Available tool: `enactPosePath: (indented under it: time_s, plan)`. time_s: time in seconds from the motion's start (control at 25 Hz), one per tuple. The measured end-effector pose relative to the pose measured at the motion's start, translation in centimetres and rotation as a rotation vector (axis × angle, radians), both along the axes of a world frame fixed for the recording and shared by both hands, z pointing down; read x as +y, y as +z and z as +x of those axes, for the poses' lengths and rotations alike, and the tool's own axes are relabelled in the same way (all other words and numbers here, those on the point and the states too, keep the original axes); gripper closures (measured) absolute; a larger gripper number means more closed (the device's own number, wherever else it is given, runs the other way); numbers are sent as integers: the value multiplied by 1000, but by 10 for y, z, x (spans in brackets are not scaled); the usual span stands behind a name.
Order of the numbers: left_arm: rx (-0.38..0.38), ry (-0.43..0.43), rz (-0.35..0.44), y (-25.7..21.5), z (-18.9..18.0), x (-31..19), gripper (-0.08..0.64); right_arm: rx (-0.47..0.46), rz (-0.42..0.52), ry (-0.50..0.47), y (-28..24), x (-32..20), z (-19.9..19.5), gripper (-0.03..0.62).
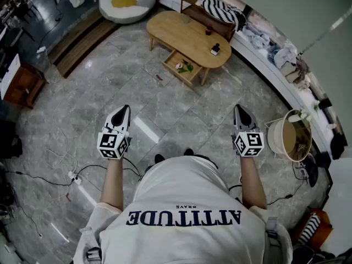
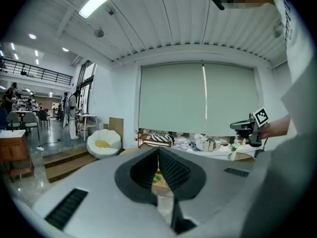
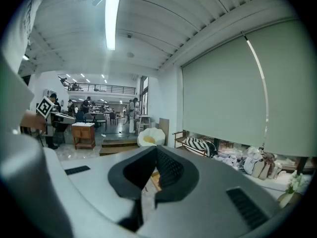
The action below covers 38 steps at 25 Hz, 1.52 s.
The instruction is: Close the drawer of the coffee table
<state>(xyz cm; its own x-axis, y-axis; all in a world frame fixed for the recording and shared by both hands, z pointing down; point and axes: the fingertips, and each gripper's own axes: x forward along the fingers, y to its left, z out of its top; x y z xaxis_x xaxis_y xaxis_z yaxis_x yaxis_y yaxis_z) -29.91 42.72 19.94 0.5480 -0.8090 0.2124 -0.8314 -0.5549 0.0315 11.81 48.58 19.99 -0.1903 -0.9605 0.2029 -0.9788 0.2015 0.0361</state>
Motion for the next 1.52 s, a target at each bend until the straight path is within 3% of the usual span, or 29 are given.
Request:
enactPosePath:
  time_s: [0.96, 1.16, 1.52]
  plan:
    - [8, -52, 0, -3, 3, 2, 538, -32, 0, -15, -2, -5, 12, 572]
    - [19, -84, -3, -2, 9, 7, 538, -82, 9, -61, -3, -5, 19, 572]
    - [24, -138, -14, 3, 37, 19, 538, -86, 16, -123, 1, -14, 43, 572]
